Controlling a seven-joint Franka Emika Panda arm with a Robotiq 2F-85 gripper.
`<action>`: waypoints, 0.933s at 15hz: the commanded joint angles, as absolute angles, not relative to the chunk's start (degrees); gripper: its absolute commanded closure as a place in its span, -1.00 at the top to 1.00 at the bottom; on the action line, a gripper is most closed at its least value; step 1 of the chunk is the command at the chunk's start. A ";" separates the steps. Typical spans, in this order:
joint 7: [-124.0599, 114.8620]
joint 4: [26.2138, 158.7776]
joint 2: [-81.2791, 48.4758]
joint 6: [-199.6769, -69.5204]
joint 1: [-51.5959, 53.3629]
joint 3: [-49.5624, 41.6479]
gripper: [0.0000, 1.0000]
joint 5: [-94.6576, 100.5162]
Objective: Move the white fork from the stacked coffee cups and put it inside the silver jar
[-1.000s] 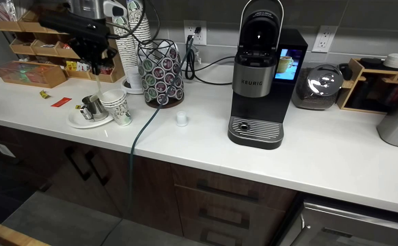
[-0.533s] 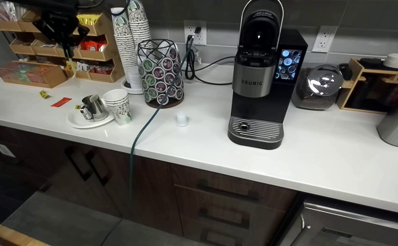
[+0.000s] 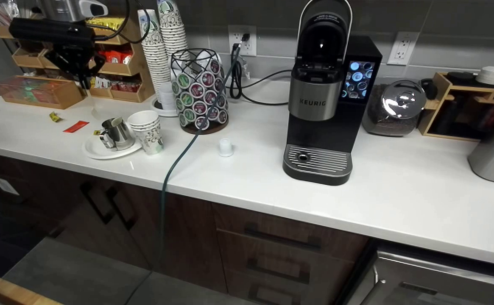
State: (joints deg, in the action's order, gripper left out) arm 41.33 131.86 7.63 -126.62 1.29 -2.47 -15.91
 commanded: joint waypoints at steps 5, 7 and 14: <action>33.09 128.65 -0.95 -130.88 1.17 -1.26 -0.42 -12.08; 33.61 128.53 -0.70 -129.32 0.87 -1.25 -0.31 -14.11; 46.33 133.70 12.03 -114.53 -5.42 -9.72 0.76 -28.38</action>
State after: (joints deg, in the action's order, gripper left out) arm 40.96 129.50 5.81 -121.38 -2.45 -5.23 -23.56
